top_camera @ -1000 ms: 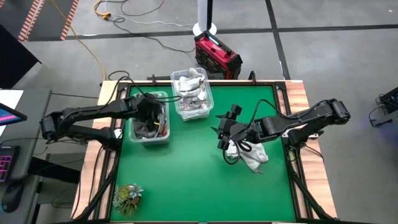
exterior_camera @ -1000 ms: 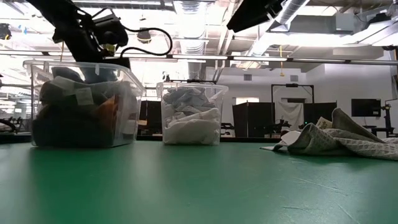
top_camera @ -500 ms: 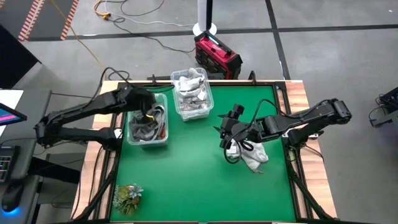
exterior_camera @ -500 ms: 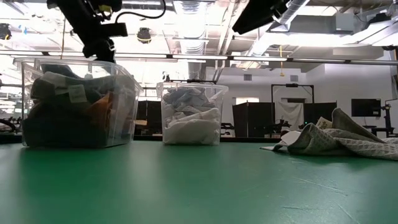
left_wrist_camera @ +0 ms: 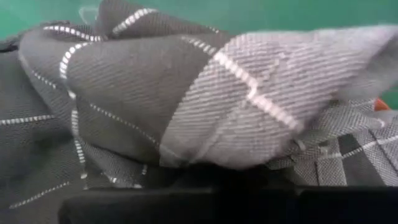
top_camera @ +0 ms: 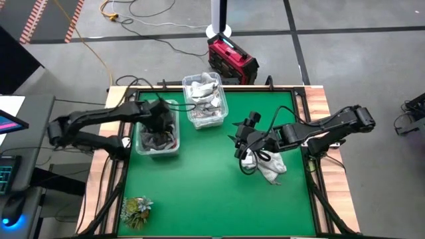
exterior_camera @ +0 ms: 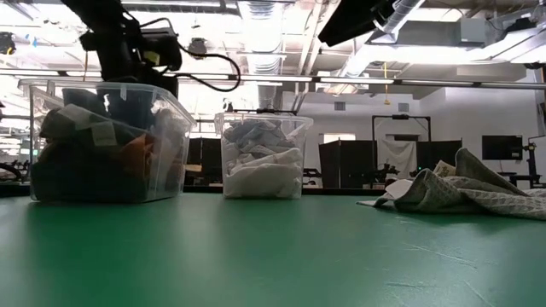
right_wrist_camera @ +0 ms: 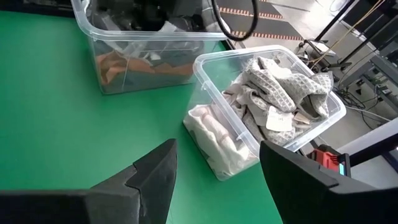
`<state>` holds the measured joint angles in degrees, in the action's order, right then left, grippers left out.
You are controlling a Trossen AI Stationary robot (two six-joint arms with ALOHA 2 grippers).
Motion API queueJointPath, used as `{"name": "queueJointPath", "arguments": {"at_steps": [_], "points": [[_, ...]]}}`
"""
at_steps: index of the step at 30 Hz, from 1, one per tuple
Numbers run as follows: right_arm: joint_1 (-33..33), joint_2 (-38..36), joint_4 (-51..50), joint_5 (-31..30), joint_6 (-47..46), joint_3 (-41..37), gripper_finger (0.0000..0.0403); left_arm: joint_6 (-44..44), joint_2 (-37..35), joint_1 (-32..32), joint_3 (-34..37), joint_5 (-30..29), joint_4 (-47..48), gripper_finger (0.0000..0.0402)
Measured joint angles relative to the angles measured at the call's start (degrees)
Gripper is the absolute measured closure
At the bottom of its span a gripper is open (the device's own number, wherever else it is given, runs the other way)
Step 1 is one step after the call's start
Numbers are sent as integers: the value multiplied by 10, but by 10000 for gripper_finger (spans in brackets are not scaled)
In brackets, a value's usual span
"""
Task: Sort towels by color in basket
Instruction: Put the gray towel into the left transparent bin
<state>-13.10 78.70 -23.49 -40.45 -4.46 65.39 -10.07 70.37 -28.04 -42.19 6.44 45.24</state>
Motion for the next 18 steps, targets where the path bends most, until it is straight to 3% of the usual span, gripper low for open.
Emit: {"name": "queueJointPath", "arguments": {"at_steps": [4, 11, 14, 18], "points": [[1, 0, 0, 0, 3, 0, 143, -16, 6, -7, -31, -1, 10, 402], [1, 0, -1, 0, 5, 0, 143, -58, -51, 11, -121, -32, 51, 402], [-1, 0, -1, 0, 4, 0, 143, -57, -79, 17, -134, -97, 51, 402], [-5, 0, -1, 0, 4, 0, 143, -58, -100, 18, -134, -235, 67, 402]]}}
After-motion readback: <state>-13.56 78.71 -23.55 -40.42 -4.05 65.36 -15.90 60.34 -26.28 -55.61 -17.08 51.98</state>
